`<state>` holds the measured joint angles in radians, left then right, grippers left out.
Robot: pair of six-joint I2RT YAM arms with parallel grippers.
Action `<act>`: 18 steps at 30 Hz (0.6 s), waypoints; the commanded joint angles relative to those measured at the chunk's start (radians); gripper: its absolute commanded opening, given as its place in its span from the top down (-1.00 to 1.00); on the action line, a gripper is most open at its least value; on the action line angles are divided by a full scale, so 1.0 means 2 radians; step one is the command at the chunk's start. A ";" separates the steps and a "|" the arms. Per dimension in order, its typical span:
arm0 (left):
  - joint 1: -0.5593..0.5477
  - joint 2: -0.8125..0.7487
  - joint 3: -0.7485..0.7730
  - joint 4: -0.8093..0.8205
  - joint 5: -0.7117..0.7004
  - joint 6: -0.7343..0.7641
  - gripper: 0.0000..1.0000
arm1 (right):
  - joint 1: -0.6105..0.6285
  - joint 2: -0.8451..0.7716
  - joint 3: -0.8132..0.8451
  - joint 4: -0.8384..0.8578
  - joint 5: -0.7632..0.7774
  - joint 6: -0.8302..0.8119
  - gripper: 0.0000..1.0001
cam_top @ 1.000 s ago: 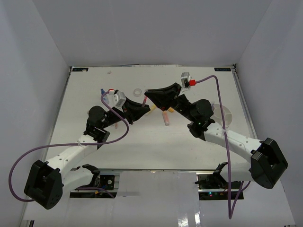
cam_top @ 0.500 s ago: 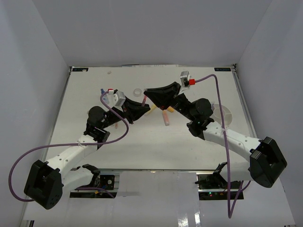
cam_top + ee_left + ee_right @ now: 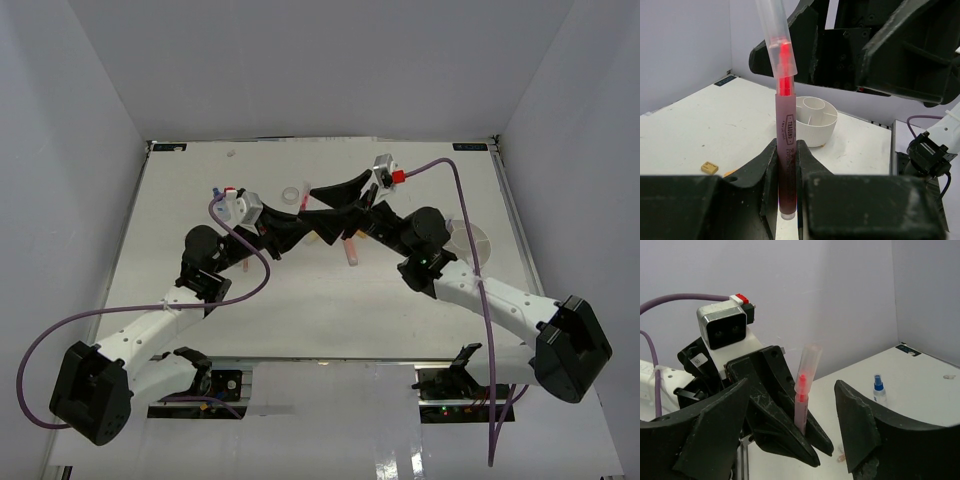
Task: Sort the stationery into containers
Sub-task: Close the pen cap on the pen.
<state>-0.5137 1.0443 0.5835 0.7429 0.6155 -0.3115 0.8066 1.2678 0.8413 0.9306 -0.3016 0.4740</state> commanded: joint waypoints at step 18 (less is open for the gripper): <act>-0.002 -0.033 0.043 -0.141 -0.009 0.123 1.00 | -0.008 -0.056 0.220 -0.448 0.064 -0.143 -0.86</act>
<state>-0.5137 1.0073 0.6319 0.5331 0.5804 -0.1310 0.7940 1.1351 1.1549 0.2207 -0.2115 0.2409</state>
